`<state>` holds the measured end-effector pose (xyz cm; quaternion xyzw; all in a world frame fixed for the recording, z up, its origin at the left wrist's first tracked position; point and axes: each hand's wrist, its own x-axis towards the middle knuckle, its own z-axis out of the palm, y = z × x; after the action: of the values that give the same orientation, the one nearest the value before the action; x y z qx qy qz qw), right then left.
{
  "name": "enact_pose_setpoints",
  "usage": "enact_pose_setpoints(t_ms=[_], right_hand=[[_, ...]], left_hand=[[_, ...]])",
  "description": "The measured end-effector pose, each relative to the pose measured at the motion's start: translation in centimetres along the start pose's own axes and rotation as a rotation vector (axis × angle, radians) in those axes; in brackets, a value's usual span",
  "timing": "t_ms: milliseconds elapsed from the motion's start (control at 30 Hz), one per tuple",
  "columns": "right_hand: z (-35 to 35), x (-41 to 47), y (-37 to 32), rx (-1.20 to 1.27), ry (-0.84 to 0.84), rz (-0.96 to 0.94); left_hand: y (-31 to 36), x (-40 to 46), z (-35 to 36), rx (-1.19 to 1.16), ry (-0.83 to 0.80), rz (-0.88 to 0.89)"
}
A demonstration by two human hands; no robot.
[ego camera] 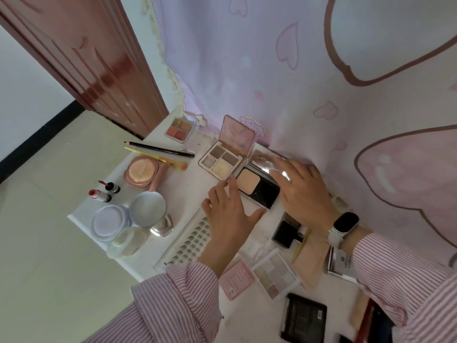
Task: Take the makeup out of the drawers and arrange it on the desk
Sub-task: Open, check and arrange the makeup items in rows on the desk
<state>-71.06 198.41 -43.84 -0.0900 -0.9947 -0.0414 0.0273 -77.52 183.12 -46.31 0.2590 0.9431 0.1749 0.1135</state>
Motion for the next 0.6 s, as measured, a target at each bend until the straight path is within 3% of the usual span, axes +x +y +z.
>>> enact_pose_setpoints(t_ms=[133, 233, 333, 467, 600], right_hand=[[-0.4, -1.7, -2.9, 0.336, 0.159, 0.054], [-0.2, -2.8, -6.3, 0.468, 0.133, 0.032], [-0.1, -3.2, -9.7, 0.505, 0.000, 0.025], [-0.1, -2.3, -12.6, 0.454, -0.384, 0.034], [-0.2, -1.5, -14.2, 0.397, -0.444, 0.080]], left_hand=[[-2.1, -2.9, -2.5, -0.109, 0.114, -0.020], [-4.5, -5.6, -3.5, -0.176, 0.123, -0.067], [-6.6, -7.9, -4.0, -0.191, 0.071, -0.166], [-8.3, -10.6, -4.1, -0.284, 0.058, -0.346], [-8.8, -12.1, -4.3, -0.427, 0.067, -0.550]])
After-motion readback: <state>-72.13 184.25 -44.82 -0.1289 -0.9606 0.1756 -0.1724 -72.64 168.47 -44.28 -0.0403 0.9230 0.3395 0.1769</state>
